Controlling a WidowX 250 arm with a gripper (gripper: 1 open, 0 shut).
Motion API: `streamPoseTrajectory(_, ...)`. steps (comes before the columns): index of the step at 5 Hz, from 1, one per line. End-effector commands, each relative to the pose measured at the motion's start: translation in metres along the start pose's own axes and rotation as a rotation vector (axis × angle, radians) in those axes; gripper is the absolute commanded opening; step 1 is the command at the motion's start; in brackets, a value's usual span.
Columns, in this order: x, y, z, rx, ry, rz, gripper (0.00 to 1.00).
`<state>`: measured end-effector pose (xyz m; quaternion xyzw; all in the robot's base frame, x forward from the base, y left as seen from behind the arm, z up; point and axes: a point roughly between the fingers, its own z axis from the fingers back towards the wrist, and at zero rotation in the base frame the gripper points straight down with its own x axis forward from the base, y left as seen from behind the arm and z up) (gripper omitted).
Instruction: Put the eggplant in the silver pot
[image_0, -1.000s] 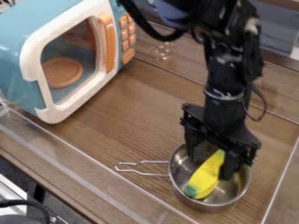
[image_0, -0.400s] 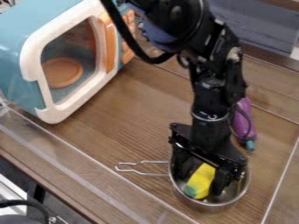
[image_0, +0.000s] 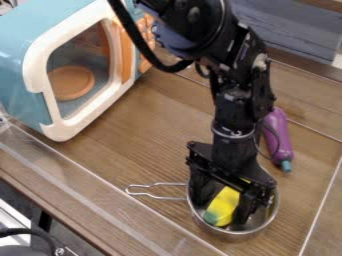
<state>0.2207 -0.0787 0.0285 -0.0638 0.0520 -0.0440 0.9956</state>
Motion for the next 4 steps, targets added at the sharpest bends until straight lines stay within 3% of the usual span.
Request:
streamPoseTrajectory(1, 0.014, -0.010, 0.023, -0.009, -0.075, 0.031, 1.00)
streamPoseTrajectory(2, 0.011, -0.013, 0.027, -0.008, -0.074, 0.000, 1.00)
streamPoseTrajectory(3, 0.008, -0.014, 0.031, -0.006, -0.072, -0.027, 0.00)
streamPoseTrajectory(4, 0.010, -0.017, 0.038, -0.006, -0.078, -0.036, 1.00)
